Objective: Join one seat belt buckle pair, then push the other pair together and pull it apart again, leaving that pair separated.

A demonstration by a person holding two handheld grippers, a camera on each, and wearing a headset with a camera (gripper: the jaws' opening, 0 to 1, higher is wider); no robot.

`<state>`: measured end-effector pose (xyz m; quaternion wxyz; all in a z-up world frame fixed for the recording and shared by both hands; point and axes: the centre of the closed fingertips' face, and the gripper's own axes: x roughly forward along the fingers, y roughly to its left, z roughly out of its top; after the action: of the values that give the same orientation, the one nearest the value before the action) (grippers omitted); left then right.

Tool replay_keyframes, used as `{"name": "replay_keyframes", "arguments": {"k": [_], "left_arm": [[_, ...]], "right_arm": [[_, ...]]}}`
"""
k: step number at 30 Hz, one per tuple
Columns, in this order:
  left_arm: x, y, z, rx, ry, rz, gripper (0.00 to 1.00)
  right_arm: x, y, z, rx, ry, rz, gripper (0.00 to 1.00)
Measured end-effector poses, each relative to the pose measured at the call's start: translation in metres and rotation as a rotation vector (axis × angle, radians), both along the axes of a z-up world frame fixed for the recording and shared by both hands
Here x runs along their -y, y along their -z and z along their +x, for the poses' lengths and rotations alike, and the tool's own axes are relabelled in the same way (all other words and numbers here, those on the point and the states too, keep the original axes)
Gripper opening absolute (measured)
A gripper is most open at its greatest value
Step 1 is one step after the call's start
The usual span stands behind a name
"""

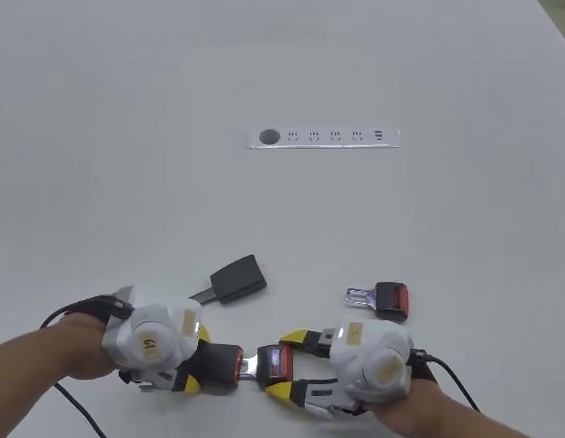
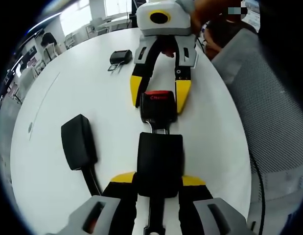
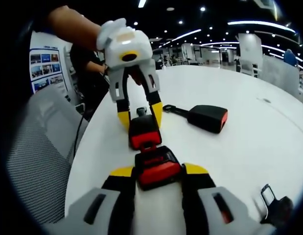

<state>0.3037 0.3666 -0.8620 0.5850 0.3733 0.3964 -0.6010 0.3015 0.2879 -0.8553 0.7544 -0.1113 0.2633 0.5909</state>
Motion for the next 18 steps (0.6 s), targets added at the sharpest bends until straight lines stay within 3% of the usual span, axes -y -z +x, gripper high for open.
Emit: {"name": "replay_keyframes", "arguments": {"k": [11, 18], "left_arm": [[0.001, 0.000, 0.001, 0.000, -0.050, -0.002, 0.33], [0.001, 0.001, 0.000, 0.003, -0.047, 0.002, 0.33]], "right_arm": [[-0.006, 0.000, -0.003, 0.015, 0.096, 0.003, 0.37], [-0.011, 0.000, -0.003, 0.017, 0.095, -0.012, 0.37]]}}
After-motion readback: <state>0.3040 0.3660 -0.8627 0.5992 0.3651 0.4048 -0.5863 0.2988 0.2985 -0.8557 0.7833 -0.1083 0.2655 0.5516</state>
